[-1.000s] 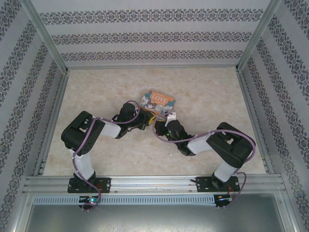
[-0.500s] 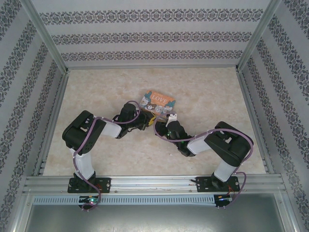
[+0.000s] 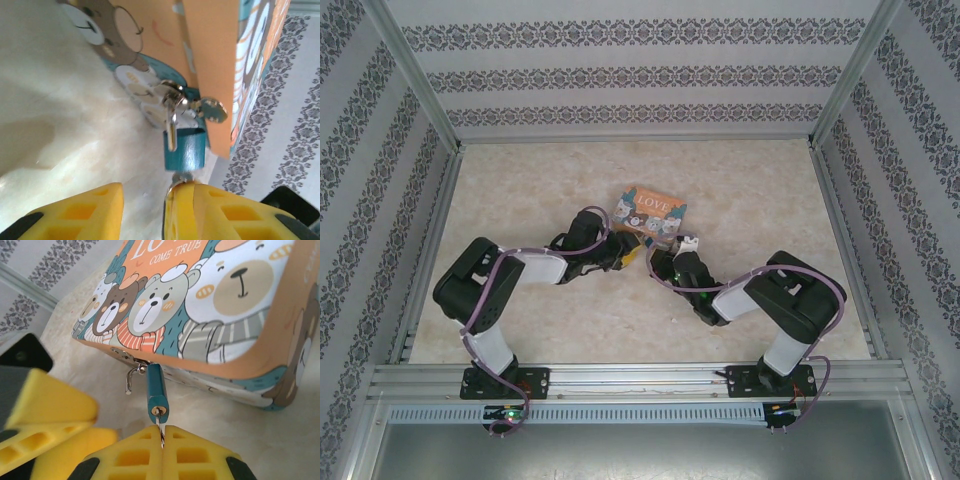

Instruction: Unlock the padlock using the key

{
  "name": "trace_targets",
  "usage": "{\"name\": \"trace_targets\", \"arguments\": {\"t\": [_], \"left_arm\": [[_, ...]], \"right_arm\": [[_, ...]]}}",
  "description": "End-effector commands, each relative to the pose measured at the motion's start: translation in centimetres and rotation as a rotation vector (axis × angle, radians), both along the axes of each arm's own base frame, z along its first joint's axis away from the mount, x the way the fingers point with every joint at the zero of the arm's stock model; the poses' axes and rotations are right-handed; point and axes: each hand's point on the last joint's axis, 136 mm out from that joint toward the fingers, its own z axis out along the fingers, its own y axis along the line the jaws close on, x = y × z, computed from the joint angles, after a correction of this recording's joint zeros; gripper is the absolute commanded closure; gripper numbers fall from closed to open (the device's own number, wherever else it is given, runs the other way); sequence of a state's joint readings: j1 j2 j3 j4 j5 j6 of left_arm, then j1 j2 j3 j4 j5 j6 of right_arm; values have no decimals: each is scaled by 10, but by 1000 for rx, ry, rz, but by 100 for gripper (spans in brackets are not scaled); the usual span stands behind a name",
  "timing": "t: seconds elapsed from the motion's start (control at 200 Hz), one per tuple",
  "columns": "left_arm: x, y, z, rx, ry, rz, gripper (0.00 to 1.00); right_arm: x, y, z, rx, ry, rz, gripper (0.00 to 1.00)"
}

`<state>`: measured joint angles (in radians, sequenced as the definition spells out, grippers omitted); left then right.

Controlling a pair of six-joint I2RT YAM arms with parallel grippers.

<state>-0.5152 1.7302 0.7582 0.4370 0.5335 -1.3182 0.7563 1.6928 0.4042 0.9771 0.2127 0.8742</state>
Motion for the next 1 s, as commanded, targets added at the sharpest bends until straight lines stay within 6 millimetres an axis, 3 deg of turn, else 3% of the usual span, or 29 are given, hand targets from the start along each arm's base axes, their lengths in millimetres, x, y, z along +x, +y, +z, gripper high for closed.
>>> {"name": "trace_targets", "arguments": {"t": [0.0,0.115,0.13,0.28,0.615,0.804,0.994], "left_arm": [[-1,14,18,134,-79,-37,56],[1,30,41,268,-176,-61,53],[1,32,43,286,-185,-64,53],[4,53,76,434,-315,-69,50],[3,101,134,637,-548,45,43],[-3,122,152,709,-618,102,37],[-8,132,156,734,-627,126,35]], "right_arm": [[4,-18,10,35,-20,-84,100],[2,-26,17,63,-21,-115,100],[-3,-33,9,51,-3,-124,100],[-12,-48,6,101,33,-167,100],[-19,-58,-1,255,151,-172,100],[-9,-48,-1,316,191,-143,100],[-2,-38,-14,356,235,-137,100]]}}
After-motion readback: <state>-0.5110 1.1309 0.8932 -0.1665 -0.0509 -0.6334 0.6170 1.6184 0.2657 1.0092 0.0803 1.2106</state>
